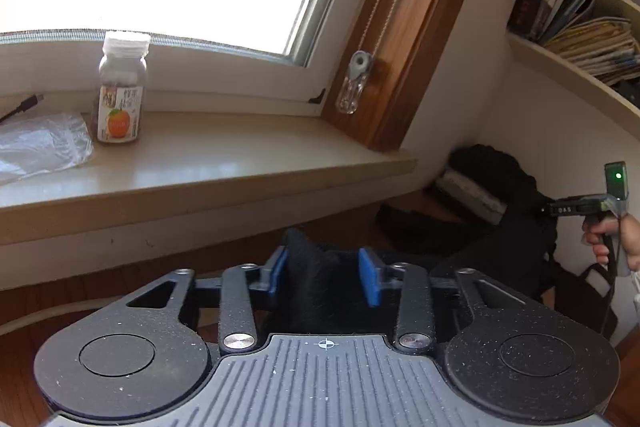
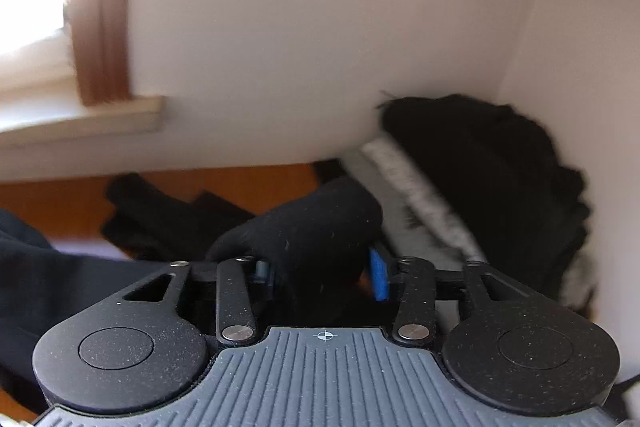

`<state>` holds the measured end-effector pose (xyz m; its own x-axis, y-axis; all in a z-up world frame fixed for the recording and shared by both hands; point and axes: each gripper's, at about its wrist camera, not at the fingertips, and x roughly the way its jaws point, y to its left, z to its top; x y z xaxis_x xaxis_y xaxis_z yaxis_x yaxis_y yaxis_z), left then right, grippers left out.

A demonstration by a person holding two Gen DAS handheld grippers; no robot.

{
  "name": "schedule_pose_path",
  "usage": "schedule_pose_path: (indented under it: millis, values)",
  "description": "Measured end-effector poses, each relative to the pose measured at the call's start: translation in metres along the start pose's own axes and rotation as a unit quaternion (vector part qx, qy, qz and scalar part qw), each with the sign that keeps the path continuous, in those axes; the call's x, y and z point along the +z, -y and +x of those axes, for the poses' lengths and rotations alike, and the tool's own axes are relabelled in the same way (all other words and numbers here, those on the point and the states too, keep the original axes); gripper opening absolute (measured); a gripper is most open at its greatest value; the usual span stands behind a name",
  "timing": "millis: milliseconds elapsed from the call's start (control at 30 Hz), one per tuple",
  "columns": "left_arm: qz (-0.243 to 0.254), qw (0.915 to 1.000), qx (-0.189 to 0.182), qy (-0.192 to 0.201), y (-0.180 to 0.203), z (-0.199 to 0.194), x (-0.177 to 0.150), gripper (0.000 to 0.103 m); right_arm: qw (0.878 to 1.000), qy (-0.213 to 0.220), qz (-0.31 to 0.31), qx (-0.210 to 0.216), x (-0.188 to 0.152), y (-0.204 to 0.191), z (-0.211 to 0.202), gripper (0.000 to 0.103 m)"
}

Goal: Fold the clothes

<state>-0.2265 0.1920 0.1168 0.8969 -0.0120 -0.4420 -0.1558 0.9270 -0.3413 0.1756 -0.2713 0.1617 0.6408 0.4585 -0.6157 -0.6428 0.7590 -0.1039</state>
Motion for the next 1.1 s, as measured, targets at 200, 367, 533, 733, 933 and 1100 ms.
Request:
schedule_pose_path:
  millis: [200,367,533,733,933,1100]
  values:
    - [-0.010,0.9999,-0.002,0.011,-0.012,0.007,-0.007,0.060,0.999,0.006,0.011,0.045,-0.012,-0.016,0.027,0.059]
    - [-0.032,0.9990,-0.016,0.028,-0.033,0.009,-0.020,0.063,0.998,-0.025,0.014,0.053,-0.041,-0.037,0.060,0.060]
    - [-0.058,0.9970,-0.035,0.036,-0.055,0.010,-0.035,0.063,0.998,-0.015,0.028,0.055,-0.056,-0.044,0.068,0.061]
    - [-0.048,0.9968,-0.044,0.046,-0.055,-0.005,-0.033,0.073,0.998,-0.018,0.014,0.052,-0.057,-0.046,0.051,0.062]
    - [0.000,0.9984,-0.033,0.046,-0.041,-0.014,-0.031,0.077,0.998,-0.021,0.002,0.051,-0.061,-0.045,0.030,0.063]
    - [0.013,0.9995,-0.015,0.025,-0.042,-0.008,-0.035,0.078,0.999,-0.015,0.013,0.049,-0.066,-0.045,0.029,0.068]
